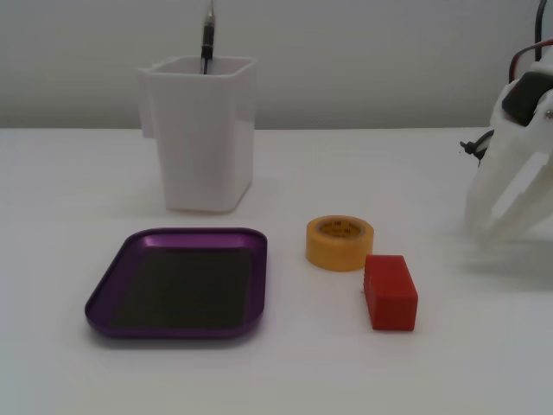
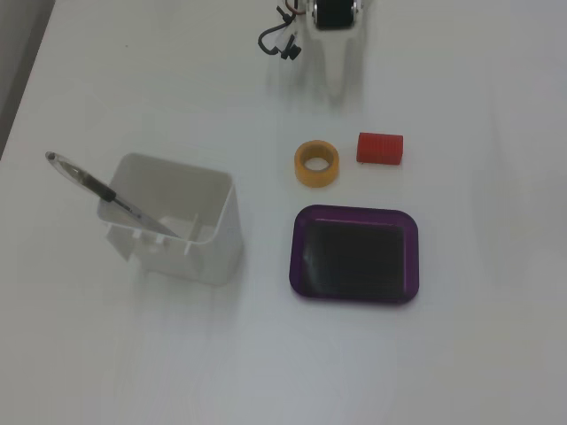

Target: Pick up the red cube and place it in the box.

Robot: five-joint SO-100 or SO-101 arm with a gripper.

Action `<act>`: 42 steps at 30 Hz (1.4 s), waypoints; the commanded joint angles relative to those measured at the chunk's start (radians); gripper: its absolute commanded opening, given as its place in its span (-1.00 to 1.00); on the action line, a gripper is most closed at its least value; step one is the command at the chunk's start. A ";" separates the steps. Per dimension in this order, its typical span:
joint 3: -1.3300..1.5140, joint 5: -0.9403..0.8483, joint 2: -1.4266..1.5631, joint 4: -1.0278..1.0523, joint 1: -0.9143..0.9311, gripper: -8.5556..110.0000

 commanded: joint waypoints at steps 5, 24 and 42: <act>0.006 -0.003 0.095 0.000 -0.002 -0.86; 0.006 -0.005 0.095 0.000 -0.003 -0.86; -0.005 0.003 0.101 -0.071 -0.003 -0.86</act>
